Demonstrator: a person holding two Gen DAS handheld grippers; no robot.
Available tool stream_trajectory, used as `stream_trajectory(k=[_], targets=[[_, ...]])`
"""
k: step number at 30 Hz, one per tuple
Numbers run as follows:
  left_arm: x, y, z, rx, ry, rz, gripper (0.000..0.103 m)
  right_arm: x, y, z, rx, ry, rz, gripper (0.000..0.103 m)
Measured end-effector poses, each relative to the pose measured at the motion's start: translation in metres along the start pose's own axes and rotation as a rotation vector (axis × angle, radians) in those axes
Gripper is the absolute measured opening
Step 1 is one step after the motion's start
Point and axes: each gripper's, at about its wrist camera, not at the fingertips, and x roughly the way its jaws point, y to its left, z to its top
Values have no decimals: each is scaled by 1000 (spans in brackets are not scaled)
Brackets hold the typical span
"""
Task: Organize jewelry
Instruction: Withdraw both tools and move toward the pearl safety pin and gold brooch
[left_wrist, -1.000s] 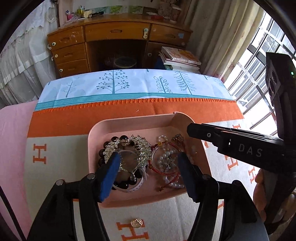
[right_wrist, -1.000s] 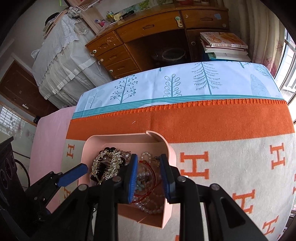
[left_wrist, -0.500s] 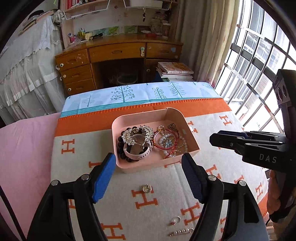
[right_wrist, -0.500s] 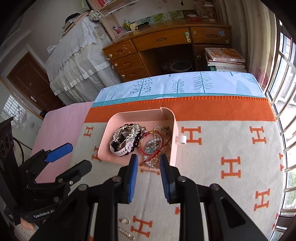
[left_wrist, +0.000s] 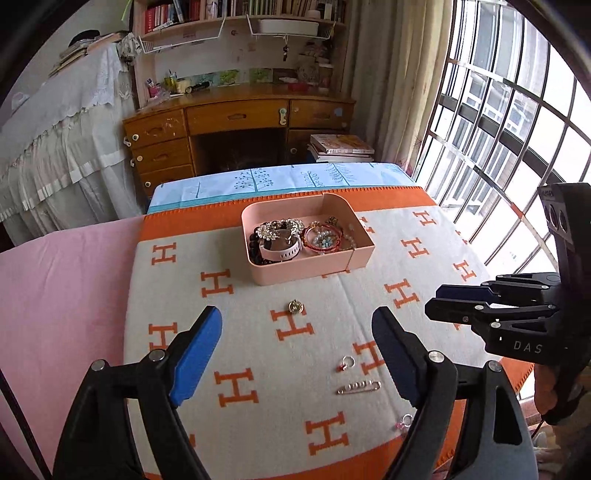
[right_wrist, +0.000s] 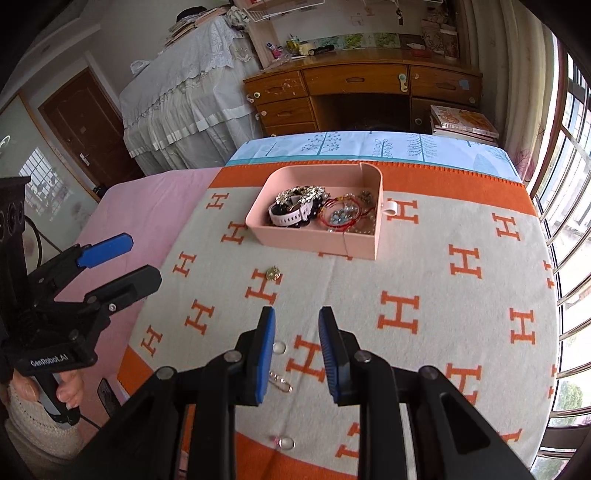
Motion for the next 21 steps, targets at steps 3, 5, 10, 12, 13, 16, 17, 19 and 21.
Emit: stream_trajectory(k=[3, 5, 10, 12, 13, 16, 17, 19, 21], targets=[[-2, -1, -10, 22, 20, 5, 82, 5, 11, -11, -68, 34, -3, 24], [0, -2, -16, 34, 38, 5, 82, 9, 18, -17, -108, 59, 5, 24], [20, 2, -19, 22, 94, -19, 92, 29, 27, -25, -194, 131, 25, 24], [31, 6, -20, 0, 118, -18, 92, 41, 30, -29, -235, 169, 32, 24], [38, 8, -20, -11, 130, -17, 92, 48, 31, -31, -255, 193, 40, 24], [59, 17, -21, -43, 174, -18, 92, 72, 33, -37, -314, 264, 46, 24], [66, 20, -21, -54, 186, -17, 92, 80, 34, -39, -330, 284, 46, 24], [78, 25, -21, -71, 207, -19, 92, 94, 34, -41, -355, 322, 56, 24], [88, 29, -20, -84, 222, -20, 92, 105, 34, -42, -379, 350, 63, 24]])
